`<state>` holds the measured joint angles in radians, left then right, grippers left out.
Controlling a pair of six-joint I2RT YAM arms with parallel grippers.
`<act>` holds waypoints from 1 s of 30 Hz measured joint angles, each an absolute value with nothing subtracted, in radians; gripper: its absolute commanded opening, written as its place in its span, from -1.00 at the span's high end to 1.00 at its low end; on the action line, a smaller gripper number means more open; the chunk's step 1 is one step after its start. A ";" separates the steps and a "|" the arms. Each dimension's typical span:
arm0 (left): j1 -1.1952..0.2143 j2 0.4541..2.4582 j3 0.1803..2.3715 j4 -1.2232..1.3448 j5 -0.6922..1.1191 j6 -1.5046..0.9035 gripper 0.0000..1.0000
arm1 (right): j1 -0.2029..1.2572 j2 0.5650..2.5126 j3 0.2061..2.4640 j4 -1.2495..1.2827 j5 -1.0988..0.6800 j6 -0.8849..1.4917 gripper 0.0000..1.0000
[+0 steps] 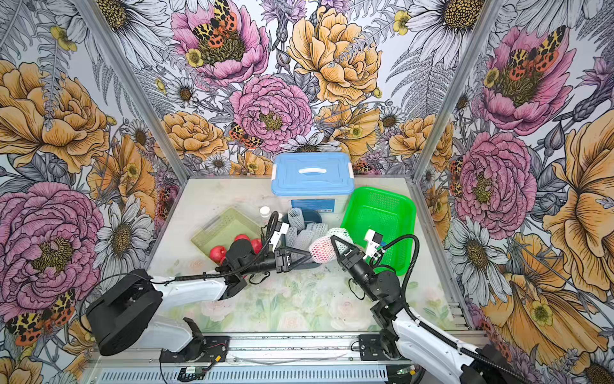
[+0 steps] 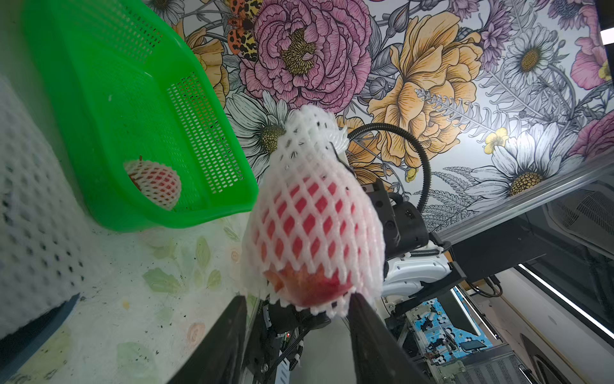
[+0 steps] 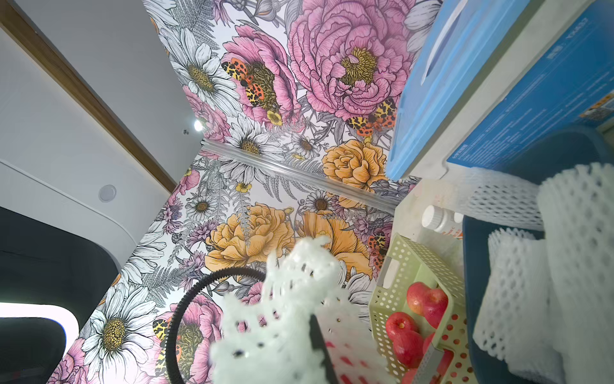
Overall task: Remove foam nets from apples
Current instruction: Remove the foam net from the apple.
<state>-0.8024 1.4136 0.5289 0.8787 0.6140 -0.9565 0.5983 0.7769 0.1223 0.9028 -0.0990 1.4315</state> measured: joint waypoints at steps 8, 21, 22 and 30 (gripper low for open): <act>-0.803 1.414 0.539 0.863 0.614 -0.949 -0.08 | 0.606 0.820 0.123 0.933 -0.103 1.431 1.00; -0.803 1.427 0.558 0.873 0.614 -0.957 -0.28 | 0.652 0.893 0.128 1.010 -0.093 1.420 1.00; -0.803 1.434 0.558 0.878 0.614 -0.961 -0.29 | 0.658 0.902 0.129 1.020 -0.089 1.420 1.00; -0.809 1.478 0.558 0.905 0.613 -0.977 -0.41 | 0.701 0.997 0.129 1.114 -0.050 1.400 1.00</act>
<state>-0.8085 1.4776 0.5575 0.9054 0.6132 -0.9771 0.7013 0.9966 0.1291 1.1141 -0.0502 1.4002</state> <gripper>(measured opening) 0.699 0.065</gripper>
